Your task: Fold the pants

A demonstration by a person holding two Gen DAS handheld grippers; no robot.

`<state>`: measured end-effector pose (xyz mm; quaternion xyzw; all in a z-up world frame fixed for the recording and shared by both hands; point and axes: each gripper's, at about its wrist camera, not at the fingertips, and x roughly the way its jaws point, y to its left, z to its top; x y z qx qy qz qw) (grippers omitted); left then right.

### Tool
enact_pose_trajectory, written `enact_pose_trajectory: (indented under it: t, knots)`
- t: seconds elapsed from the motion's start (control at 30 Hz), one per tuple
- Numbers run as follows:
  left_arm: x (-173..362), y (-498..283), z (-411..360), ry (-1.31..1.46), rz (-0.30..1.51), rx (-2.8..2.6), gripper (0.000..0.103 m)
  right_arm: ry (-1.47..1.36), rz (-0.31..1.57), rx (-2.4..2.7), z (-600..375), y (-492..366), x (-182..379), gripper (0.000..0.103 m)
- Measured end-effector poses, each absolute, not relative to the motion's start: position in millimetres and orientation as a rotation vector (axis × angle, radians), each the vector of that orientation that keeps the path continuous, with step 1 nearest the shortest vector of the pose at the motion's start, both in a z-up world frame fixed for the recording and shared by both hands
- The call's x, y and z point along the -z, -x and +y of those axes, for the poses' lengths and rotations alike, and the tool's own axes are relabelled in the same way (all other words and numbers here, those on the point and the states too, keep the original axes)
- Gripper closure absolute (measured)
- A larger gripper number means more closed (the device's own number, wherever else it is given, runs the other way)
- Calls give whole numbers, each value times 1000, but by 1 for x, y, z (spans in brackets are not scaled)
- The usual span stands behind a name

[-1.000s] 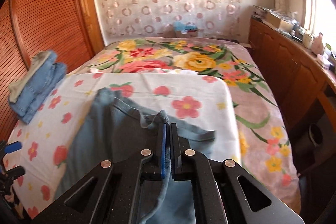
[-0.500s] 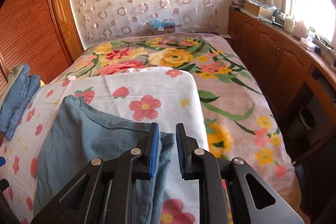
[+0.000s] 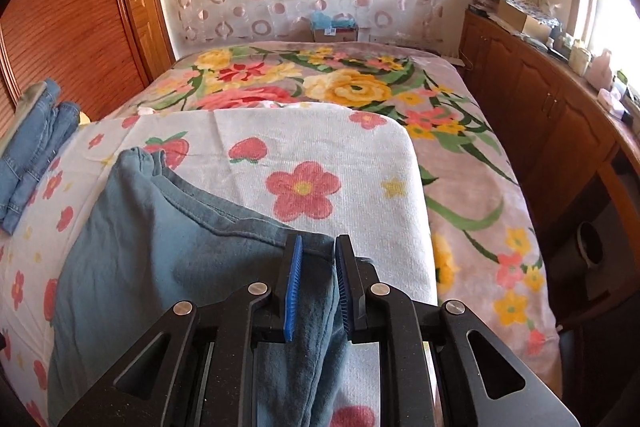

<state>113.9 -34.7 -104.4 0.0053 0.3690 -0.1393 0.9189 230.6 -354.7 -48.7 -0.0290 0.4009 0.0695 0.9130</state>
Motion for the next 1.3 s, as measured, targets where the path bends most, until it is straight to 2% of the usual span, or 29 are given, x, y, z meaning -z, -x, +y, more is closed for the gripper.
enact_pose_trajectory:
  t: [0.1, 0.13, 0.17, 0.33, 0.5, 0.73, 1.3]
  knots:
    - [105, -113, -35, -9, 760, 287, 25, 68, 835, -161, -353, -232, 49, 86]
    - [105, -113, -35, -10, 760, 287, 25, 67, 838, -164, -353, -233, 49, 89]
    - [105, -113, -35, -11, 760, 287, 25, 62, 834, -171, -355, -232, 48, 100]
    - [106, -113, -35, -9, 760, 283, 25, 26, 735, -115, -370, -221, 35, 101]
    - [106, -113, -36, -11, 758, 287, 25, 23, 784, -70, -379, -225, 40, 100]
    - [106, -113, -39, -18, 759, 296, 25, 30, 787, -107, -377, -211, 28, 79]
    - [105, -110, -71, -57, 773, 368, 25, 29, 776, -183, -375, -41, 25, 78]
